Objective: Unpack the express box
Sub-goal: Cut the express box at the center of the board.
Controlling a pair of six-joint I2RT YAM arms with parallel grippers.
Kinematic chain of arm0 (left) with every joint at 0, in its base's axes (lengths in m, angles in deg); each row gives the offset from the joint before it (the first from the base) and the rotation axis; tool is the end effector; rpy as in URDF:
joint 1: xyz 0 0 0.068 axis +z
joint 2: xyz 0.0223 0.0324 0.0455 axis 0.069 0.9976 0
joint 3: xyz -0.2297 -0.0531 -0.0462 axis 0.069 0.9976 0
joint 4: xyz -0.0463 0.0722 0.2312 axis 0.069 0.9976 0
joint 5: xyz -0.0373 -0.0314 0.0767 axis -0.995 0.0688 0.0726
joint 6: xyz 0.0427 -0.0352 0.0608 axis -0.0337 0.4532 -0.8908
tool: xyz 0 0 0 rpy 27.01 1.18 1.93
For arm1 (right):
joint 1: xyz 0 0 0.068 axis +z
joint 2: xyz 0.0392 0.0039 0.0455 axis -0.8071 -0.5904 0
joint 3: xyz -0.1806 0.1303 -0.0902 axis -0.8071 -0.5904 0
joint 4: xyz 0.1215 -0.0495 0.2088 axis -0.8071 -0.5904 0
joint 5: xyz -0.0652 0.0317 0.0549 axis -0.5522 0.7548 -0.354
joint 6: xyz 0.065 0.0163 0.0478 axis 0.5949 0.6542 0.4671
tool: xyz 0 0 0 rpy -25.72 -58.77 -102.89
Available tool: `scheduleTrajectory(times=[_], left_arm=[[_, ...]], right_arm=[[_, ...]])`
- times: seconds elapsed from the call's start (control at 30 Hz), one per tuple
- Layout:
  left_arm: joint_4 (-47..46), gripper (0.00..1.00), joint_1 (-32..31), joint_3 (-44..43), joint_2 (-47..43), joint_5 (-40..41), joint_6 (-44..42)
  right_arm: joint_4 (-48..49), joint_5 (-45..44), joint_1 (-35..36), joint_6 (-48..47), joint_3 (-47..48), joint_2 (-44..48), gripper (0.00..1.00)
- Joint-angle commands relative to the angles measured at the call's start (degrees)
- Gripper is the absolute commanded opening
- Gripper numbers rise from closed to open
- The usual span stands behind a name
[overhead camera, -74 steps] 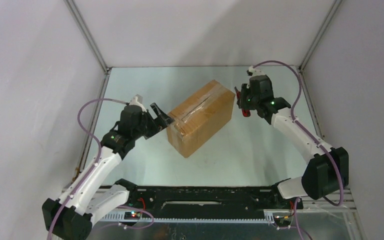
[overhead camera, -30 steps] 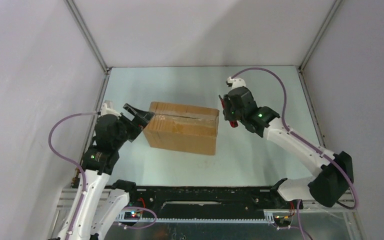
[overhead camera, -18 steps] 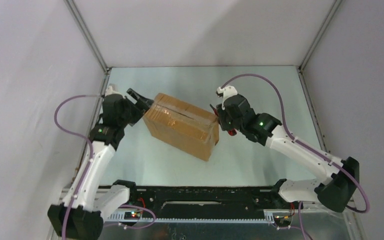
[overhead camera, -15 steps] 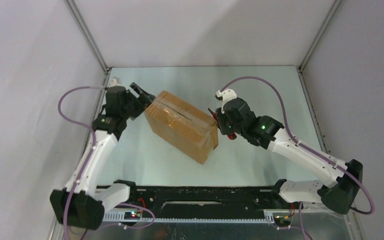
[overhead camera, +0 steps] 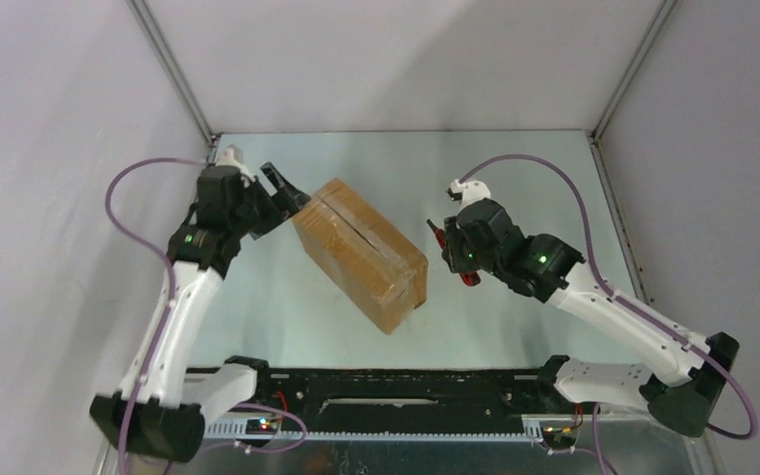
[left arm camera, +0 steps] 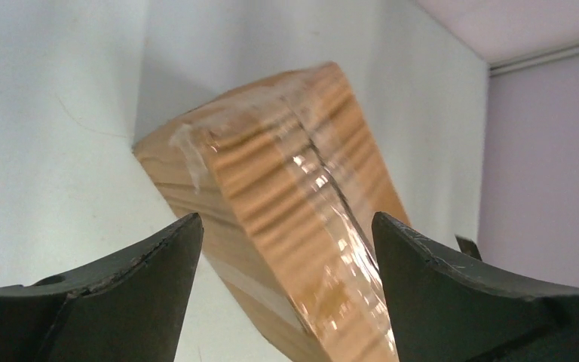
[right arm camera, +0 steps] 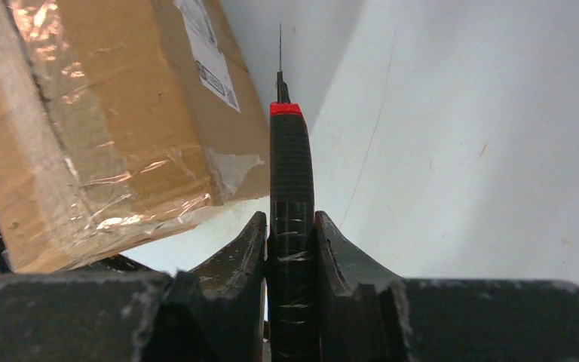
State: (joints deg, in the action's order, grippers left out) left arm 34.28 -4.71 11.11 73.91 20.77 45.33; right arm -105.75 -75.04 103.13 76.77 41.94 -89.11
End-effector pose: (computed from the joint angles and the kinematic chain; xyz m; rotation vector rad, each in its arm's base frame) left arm 0.2560 -0.0465 0.3084 -0.5135 2.1503 -0.5831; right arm 0.1846 0.1864 0.2877 -0.3512 2.2785 0.3756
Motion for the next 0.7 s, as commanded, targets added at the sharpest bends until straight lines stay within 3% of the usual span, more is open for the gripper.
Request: scheduleTrajectory(times=[0.0,0.2,0.4,0.67], left_arm=[[3.4,0.87,-2.7,4.5,-11.1,-2.8,2.1],[-6.3,0.84,-10.3,16.3,-13.7,-1.9,7.9],[-11.2,0.85,-14.2,16.2,-7.7,-3.2,4.7],[-10.9,0.72,-19.9,19.2,-6.8,-3.0,4.5]], right_arm=[[0.9,-2.2,1.5,0.5,6.0,3.7,0.00],[-4.8,-4.0,8.6,-3.0,21.2,-3.5,0.00],[-17.6,-7.2,13.8,-5.3,37.1,-17.3,0.00],[-27.2,-6.4,13.9,-6.9,45.7,-26.6,0.00]])
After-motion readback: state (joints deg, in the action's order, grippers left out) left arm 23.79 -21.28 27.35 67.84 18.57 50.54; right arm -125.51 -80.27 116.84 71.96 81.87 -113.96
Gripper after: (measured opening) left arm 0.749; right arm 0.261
